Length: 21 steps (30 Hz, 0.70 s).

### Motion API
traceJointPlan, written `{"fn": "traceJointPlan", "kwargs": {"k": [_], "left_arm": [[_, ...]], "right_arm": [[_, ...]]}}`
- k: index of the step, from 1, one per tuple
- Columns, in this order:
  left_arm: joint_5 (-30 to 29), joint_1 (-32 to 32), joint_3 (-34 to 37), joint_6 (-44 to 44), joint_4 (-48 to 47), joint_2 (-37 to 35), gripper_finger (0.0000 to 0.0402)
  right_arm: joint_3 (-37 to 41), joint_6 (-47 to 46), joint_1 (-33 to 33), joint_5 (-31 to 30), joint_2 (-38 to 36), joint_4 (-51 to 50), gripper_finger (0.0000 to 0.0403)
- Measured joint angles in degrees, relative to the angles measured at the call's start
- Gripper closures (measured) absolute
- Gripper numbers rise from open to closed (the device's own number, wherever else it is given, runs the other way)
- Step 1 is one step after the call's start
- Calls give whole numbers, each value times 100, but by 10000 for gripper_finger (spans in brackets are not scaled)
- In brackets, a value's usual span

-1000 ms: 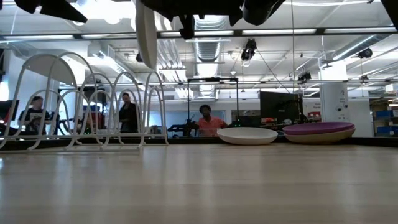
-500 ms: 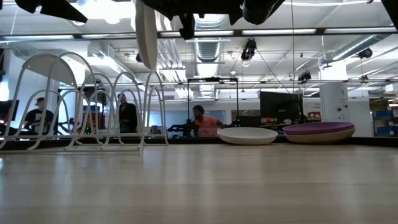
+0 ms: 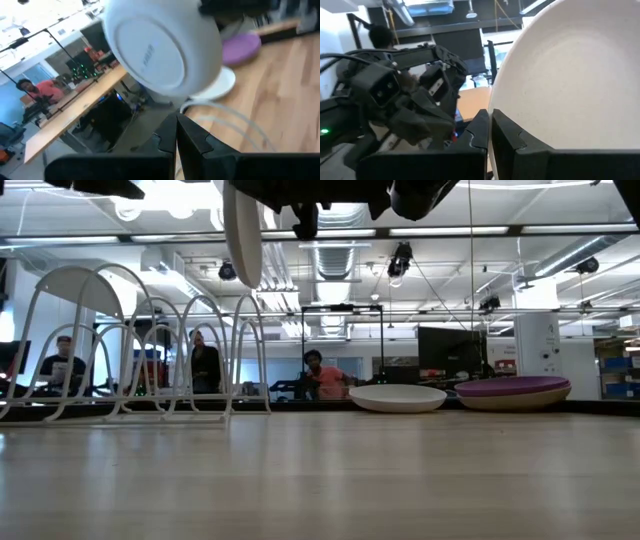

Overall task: Sort dishes
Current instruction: Put the white plate into the white dish rack

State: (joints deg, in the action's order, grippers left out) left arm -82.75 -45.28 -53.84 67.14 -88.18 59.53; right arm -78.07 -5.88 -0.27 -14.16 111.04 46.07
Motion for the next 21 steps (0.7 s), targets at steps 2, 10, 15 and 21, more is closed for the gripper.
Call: {"fn": "traceJointPlan", "kwargs": {"k": [2, 10, 15, 21], "left_arm": [[-211, 0, 0, 211, 130, 9, 401], [-473, 0, 31, -5, 712, 219, 401], [-512, 0, 31, -64, 721, 316, 401], [-517, 0, 31, -190, 724, 321, 401]], "right_arm": [[66, 7, -17, -77, 2, 136, 403], [241, -19, -26, -80, 2, 219, 403], [269, -43, -58, -67, 2, 222, 403], [271, -69, -75, -61, 2, 241, 403]]}}
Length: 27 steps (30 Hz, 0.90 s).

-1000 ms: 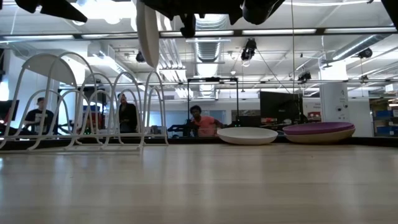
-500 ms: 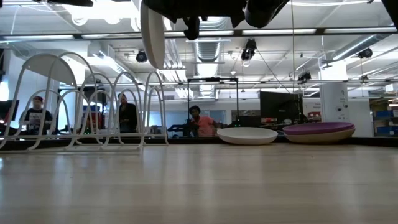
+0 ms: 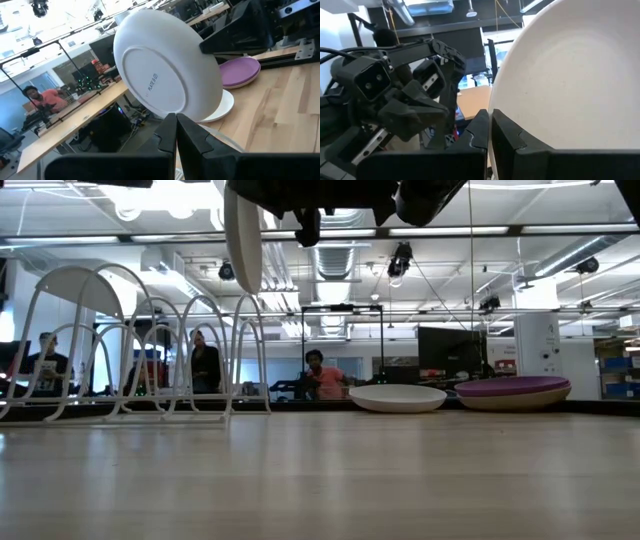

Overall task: Sort dishes
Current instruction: Put the white plate into the white dish rack

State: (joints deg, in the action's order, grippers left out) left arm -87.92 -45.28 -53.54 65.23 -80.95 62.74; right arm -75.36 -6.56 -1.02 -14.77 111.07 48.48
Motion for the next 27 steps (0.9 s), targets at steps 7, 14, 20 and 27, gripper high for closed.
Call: {"fn": "traceJointPlan", "kwargs": {"k": [7, 14, 20, 27], "left_arm": [[0, 0, 0, 0, 22, 0, 401], [-1, 0, 0, -2, 44, 0, 401], [0, 0, 0, -2, 88, 0, 401], [-2, 0, 0, -22, 88, -2, 401]], "right_arm": [[3, 4, 1, -23, 0, 56, 403], [5, -197, 1, 461, 205, 654, 403], [3, -364, 8, 301, 504, 987, 403], [-2, -400, -2, 179, 673, 1082, 403]]}}
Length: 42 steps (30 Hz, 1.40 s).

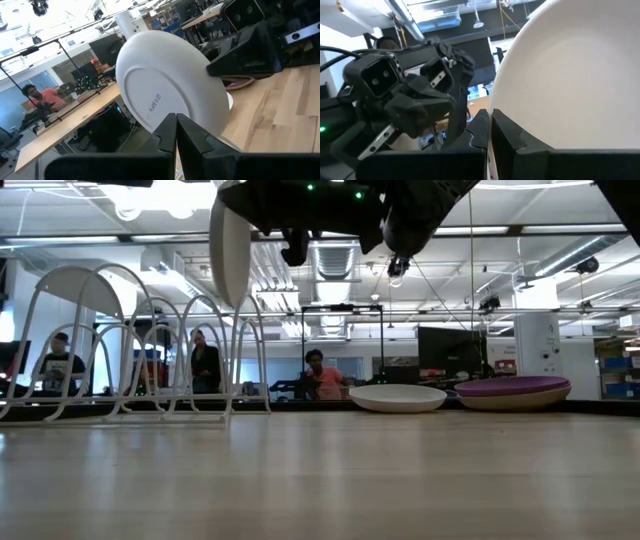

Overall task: Sort dishes
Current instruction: Put the white plate into the white dish rack

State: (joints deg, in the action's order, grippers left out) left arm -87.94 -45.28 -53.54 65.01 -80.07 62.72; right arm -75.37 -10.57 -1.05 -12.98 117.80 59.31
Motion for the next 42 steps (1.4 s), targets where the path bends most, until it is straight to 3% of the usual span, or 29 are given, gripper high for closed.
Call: {"fn": "traceJointPlan", "kwargs": {"k": [13, 27, 42], "left_arm": [[-2, 1, 0, -2, 0, 0, 401], [-2, 0, 0, -4, -4, 0, 401], [-2, 1, 2, -4, -4, -2, 401]], "right_arm": [[0, -171, -60, -58, 577, 49, 403], [-2, -634, -109, -235, 1538, 995, 403], [-4, -544, -137, -375, 1574, 1045, 403]]}}
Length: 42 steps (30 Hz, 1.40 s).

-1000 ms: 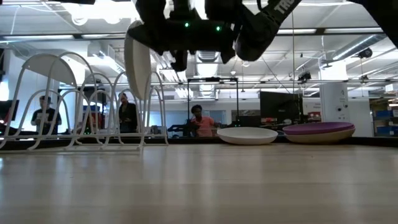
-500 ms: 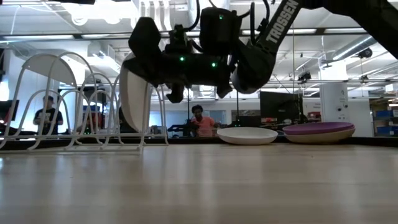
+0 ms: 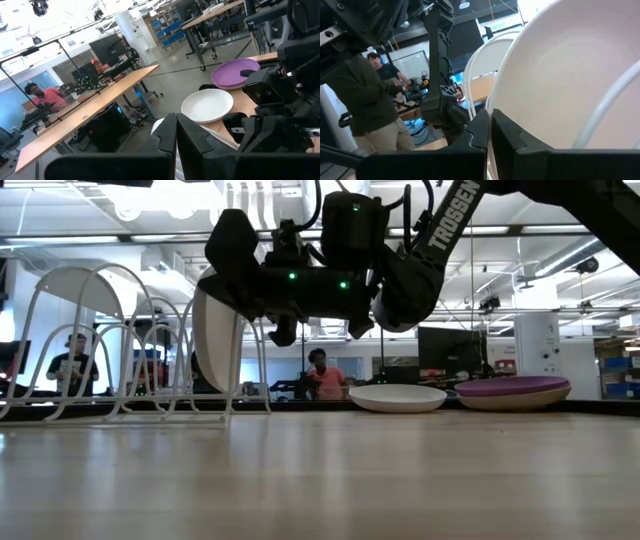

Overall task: Sort dishes
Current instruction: Put the white plate into the white dish rack

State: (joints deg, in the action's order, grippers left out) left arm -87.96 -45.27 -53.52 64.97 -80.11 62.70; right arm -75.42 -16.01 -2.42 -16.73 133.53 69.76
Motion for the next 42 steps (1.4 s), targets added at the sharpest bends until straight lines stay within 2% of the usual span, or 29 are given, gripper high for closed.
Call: {"fn": "traceJointPlan", "kwargs": {"k": [35, 42], "left_arm": [[0, -1, 2, 0, 1, 2, 401], [0, -1, 2, -2, 0, 2, 401]], "right_arm": [[0, -38, 2, -122, -24, 0, 403], [0, 1, -5, -103, -335, -130, 403]]}}
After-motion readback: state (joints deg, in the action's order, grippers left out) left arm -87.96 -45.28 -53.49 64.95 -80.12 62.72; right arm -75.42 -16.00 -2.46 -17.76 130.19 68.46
